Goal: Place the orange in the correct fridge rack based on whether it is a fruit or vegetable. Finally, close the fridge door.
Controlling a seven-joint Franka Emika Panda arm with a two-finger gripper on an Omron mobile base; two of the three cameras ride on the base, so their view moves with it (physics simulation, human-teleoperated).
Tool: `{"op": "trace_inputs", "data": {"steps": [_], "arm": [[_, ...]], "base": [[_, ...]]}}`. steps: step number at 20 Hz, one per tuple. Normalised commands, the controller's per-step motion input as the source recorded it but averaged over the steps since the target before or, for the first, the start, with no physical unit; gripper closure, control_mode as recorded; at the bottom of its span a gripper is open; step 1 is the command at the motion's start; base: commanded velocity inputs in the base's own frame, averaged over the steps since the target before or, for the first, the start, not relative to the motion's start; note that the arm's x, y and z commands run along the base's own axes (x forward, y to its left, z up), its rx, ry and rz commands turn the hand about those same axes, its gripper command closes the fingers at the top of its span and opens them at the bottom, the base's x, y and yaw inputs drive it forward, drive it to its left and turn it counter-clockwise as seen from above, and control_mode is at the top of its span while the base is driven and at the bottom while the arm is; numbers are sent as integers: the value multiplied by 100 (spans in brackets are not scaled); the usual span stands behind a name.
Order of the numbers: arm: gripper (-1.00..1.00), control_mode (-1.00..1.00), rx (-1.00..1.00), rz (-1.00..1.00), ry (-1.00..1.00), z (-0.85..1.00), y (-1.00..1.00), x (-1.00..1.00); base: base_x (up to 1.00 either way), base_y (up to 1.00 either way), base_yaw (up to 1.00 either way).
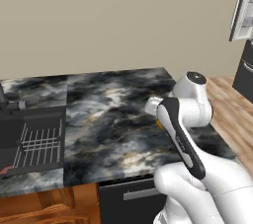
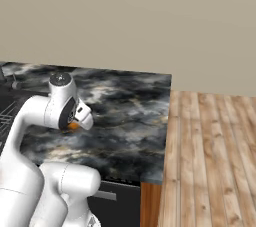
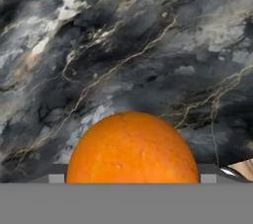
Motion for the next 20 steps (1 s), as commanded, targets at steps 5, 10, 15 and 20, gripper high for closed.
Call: {"op": "trace_inputs", "data": {"steps": [5, 10, 15, 20], "arm": [[100, 100, -2, -2, 2, 1, 2, 0], [100, 100, 0, 0, 0, 0, 0, 0], [100, 100, 0, 0, 0, 0, 0, 0], [100, 100, 0, 0, 0, 0, 0, 0]], "base": [[-6, 0, -1], [-69, -87, -29], [-51, -100, -30], [4, -100, -16]]}}
